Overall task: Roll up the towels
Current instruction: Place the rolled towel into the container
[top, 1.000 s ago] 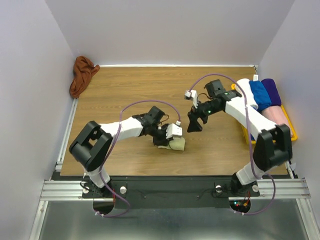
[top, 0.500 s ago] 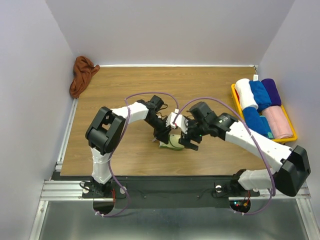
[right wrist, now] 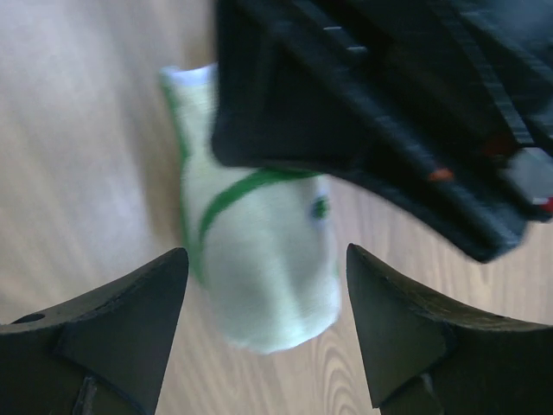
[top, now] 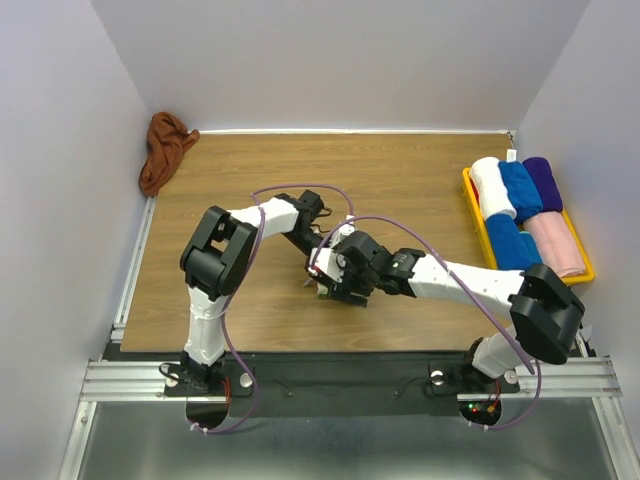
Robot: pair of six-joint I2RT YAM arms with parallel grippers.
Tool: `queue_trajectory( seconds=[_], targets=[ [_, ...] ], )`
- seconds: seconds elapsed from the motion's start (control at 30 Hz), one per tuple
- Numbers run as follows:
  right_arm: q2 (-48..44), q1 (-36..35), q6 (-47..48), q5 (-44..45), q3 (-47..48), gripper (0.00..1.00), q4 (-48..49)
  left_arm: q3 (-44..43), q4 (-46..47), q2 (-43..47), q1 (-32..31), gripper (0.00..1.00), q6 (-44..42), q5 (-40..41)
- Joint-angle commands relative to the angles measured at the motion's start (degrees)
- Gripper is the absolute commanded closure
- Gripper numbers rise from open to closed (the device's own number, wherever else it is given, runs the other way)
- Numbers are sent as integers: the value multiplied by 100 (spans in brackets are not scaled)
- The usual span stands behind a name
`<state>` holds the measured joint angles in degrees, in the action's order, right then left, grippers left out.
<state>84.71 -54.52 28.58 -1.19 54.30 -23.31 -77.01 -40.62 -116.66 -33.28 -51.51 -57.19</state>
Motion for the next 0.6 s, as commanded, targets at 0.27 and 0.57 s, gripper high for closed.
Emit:
queue_trajectory(
  seconds=[0.27,0.57],
  targets=[
    [222,-155,-63,341,-517,21,1294,-103,-859,-577,111,82,-509,613],
    [555,-155,-28,225,-693,33,1417,-200,-1079,-665,129,80,-703,551]
  ],
)
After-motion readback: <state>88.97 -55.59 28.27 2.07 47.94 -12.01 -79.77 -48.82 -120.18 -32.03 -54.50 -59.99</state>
